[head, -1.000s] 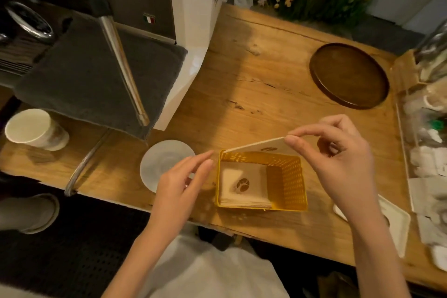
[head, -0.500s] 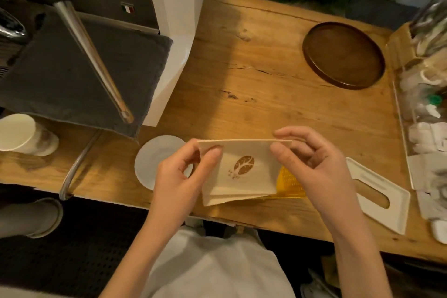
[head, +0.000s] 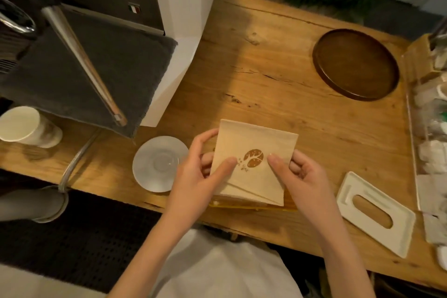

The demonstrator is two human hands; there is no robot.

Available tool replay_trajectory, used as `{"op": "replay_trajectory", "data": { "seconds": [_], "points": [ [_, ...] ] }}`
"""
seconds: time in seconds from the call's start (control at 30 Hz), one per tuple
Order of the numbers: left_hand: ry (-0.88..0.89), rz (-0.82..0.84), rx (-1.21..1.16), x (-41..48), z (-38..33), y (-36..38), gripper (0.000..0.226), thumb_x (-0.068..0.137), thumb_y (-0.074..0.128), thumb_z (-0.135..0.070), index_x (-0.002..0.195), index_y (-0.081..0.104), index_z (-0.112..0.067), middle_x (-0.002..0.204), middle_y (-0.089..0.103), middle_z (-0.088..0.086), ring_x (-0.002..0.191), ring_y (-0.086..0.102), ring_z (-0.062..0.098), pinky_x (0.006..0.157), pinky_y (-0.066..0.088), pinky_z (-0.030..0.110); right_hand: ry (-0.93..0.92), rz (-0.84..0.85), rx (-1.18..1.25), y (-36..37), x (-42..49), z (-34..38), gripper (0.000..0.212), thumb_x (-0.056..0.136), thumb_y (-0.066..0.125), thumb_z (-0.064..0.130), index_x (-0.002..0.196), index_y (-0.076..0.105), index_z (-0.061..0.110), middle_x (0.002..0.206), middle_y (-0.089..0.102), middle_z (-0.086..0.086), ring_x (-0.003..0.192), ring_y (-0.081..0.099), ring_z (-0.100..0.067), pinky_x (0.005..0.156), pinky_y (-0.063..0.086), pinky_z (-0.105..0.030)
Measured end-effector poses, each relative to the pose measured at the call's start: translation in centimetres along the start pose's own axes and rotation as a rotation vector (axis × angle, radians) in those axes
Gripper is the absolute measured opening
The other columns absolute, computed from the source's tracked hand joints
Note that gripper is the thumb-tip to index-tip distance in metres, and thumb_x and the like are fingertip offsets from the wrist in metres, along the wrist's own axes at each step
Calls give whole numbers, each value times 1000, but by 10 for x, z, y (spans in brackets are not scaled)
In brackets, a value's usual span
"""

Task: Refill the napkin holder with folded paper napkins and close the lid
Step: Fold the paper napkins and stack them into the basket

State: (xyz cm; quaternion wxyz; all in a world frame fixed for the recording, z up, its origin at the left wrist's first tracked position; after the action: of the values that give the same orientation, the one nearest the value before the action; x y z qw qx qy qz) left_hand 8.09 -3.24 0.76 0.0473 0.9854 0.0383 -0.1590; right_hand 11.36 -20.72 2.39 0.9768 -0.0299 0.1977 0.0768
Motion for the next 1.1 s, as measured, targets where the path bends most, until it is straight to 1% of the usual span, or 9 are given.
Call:
{"op": "replay_trajectory", "data": {
  "seconds": [0.13,0.27,0.33,0.4,0.5,0.63,0.93,1.0,1.1],
  "points": [
    [20,13,30,-7,4,4,66,84,67,-27,136,31,-48,97,76,2,92,71,20,78,57,44,26,-53,-27,-6,5,-9,18,92,60,19,108,68,18,88,77,1,78,74,-13,57,57,-21],
    [72,-24,121,-13,4,0,66,83,68,-35,132,31,-59,73,62,16,70,58,36,60,47,35,49,-78,-52,-7,10,-20,17,95,56,20,109,66,18,88,77,2,77,74,-12,56,56,-20],
    [117,-37,180,-14,1,-2,68,83,68,-34,134,29,-58,68,57,14,65,54,32,61,48,33,67,-72,-72,-7,11,-27,19,98,51,21,112,64,19,93,77,4,81,73,-10,59,56,-20],
    [148,3,254,-15,-1,-1,54,83,66,-36,129,43,-51,73,62,3,63,56,17,60,48,24,85,-74,-74,-6,10,-32,20,100,48,23,112,63,19,96,76,3,84,73,-11,63,57,-21],
    [181,90,440,-15,-1,4,25,86,64,-35,111,66,-36,91,66,-22,79,60,2,64,43,10,109,-96,-33,-6,9,-37,18,100,49,23,110,64,18,95,76,2,84,73,-12,64,59,-27],
    [177,117,491,-16,4,6,20,85,68,-31,104,71,-32,103,65,-22,97,57,-7,66,44,7,106,-116,0,-5,7,-37,17,99,49,22,106,65,16,90,76,3,74,72,-8,56,57,-23],
    [258,124,552,-18,4,4,6,84,71,-29,90,73,-30,89,66,-19,82,59,12,62,43,14,55,-142,-107,-10,7,-39,15,99,51,23,104,65,19,91,76,3,74,71,-4,55,51,-15],
    [284,111,612,-18,4,1,10,85,67,-34,92,73,-31,89,66,-20,84,58,10,64,43,16,46,-141,-219,-12,11,-42,13,98,53,24,102,65,23,95,74,4,79,70,-3,59,52,-16],
    [348,95,771,-19,4,-1,19,87,58,-40,97,72,-30,93,65,-21,92,53,5,71,42,18,74,-112,-396,-12,21,-54,10,98,53,29,99,62,28,103,70,8,96,67,-9,81,57,-31]
  ]
}}
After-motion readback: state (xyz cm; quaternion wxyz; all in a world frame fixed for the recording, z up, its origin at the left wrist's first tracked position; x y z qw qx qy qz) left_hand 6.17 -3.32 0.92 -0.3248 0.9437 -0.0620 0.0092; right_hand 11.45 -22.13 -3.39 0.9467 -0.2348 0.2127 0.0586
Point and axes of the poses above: each hand's wrist, its own x-axis towards the middle knuckle, its own y-axis out of the palm, z = x × y, the point moved 9 cm from there along x, towards the middle knuckle
